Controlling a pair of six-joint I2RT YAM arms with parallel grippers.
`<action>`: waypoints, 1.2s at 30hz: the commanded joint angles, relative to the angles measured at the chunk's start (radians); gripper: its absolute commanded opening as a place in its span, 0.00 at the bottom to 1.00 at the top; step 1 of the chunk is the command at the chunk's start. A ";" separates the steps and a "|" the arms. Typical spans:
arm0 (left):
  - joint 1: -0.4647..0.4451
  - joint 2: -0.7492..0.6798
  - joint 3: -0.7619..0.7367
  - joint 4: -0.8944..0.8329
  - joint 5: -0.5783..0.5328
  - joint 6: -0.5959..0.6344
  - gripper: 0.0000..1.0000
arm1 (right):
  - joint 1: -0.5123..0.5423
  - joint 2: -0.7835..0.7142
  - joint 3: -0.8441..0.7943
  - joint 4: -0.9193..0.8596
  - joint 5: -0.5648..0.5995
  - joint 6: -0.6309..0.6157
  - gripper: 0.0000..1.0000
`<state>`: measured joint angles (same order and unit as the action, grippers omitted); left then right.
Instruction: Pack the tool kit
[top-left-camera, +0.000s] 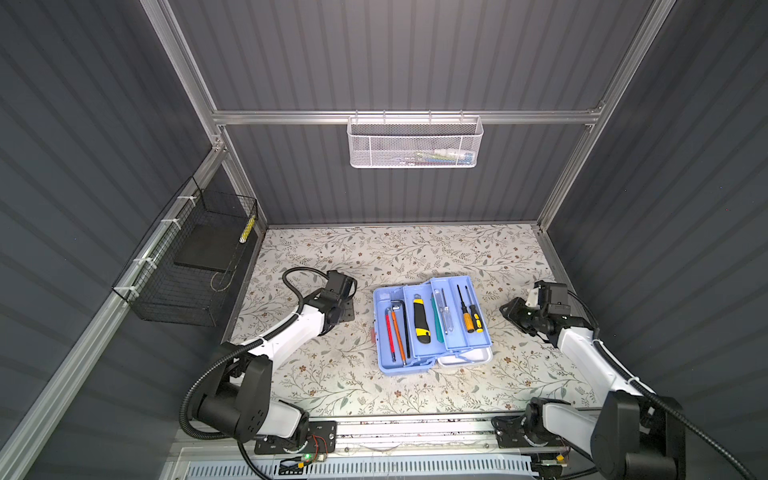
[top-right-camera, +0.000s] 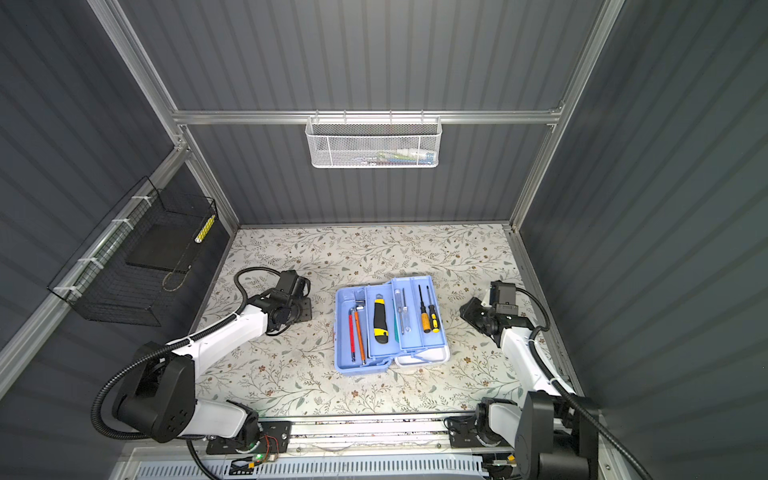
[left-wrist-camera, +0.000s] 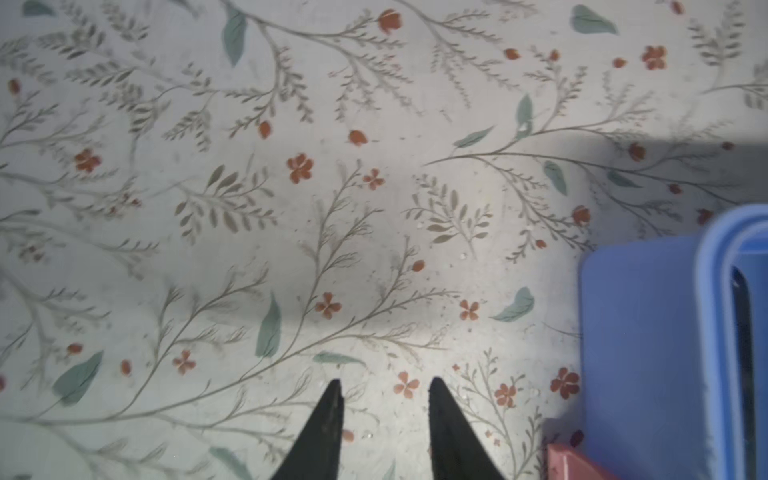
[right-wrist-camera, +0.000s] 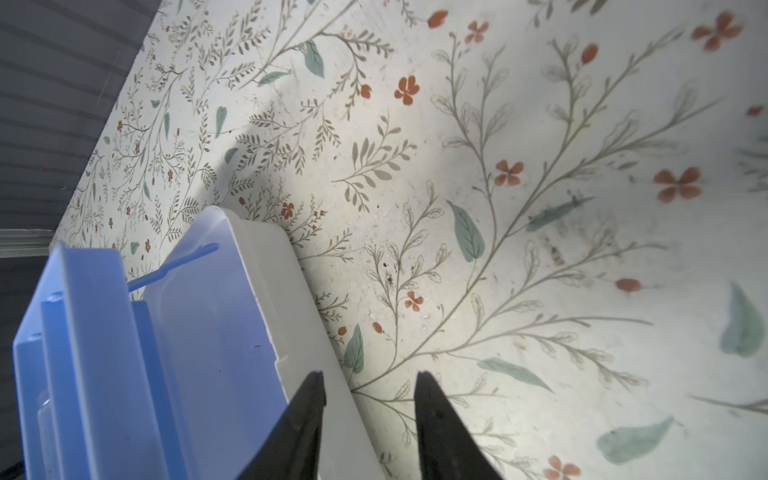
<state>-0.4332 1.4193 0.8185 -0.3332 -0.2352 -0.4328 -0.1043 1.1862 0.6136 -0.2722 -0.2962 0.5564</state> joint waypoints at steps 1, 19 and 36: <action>-0.004 -0.033 -0.076 0.196 0.146 0.013 0.22 | -0.004 0.066 0.012 0.056 -0.071 0.003 0.33; -0.058 0.061 -0.139 0.360 0.352 0.008 0.00 | -0.005 0.242 0.007 0.171 -0.242 -0.027 0.04; -0.104 0.048 -0.178 0.455 0.377 0.014 0.00 | 0.029 0.357 -0.017 0.337 -0.465 0.025 0.00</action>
<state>-0.5297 1.4685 0.6548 0.0784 0.1112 -0.4263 -0.0814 1.5528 0.6136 0.0204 -0.6998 0.5617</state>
